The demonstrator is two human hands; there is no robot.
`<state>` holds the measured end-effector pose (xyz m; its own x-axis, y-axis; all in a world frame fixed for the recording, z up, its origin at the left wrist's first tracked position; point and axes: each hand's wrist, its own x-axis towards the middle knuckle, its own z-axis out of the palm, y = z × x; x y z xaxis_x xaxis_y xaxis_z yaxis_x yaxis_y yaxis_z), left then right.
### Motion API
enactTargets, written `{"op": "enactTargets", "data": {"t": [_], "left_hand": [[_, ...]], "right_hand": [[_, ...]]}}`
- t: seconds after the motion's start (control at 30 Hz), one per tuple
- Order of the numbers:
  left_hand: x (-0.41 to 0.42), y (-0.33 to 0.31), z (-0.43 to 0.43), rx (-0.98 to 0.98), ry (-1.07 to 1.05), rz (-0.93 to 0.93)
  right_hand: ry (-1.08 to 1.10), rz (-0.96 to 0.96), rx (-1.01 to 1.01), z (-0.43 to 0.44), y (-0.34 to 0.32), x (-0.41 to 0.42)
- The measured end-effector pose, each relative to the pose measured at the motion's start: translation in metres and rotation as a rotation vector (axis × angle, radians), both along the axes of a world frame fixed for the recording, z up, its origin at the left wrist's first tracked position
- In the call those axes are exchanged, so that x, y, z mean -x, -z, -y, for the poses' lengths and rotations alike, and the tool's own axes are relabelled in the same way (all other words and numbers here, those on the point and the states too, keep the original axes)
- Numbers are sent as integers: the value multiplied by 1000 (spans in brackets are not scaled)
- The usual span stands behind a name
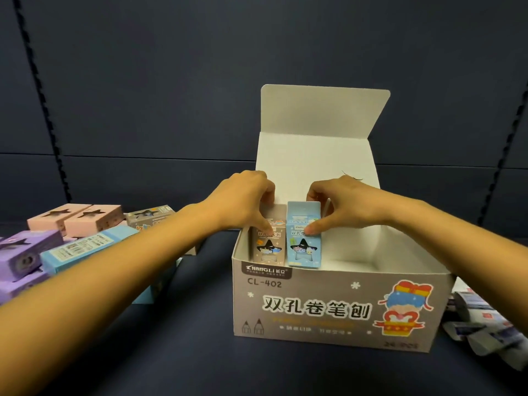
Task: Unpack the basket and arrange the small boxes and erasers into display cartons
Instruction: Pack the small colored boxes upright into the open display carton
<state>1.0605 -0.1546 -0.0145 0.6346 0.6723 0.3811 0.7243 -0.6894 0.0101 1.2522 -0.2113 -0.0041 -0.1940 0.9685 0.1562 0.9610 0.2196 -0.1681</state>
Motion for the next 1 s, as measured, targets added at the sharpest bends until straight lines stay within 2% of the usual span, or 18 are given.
{"op": "enactTargets", "data": {"t": [0.5, 0.73, 1.0], "left_hand": [[-1, -2, 1, -93, -6, -74], [2, -3, 0, -88, -6, -58], [3, -2, -4, -18, 20, 11]], "right_hand": [[1, 68, -93, 4, 9, 3], [31, 213, -292, 7, 2, 9], [35, 73, -148, 4, 6, 8]]}}
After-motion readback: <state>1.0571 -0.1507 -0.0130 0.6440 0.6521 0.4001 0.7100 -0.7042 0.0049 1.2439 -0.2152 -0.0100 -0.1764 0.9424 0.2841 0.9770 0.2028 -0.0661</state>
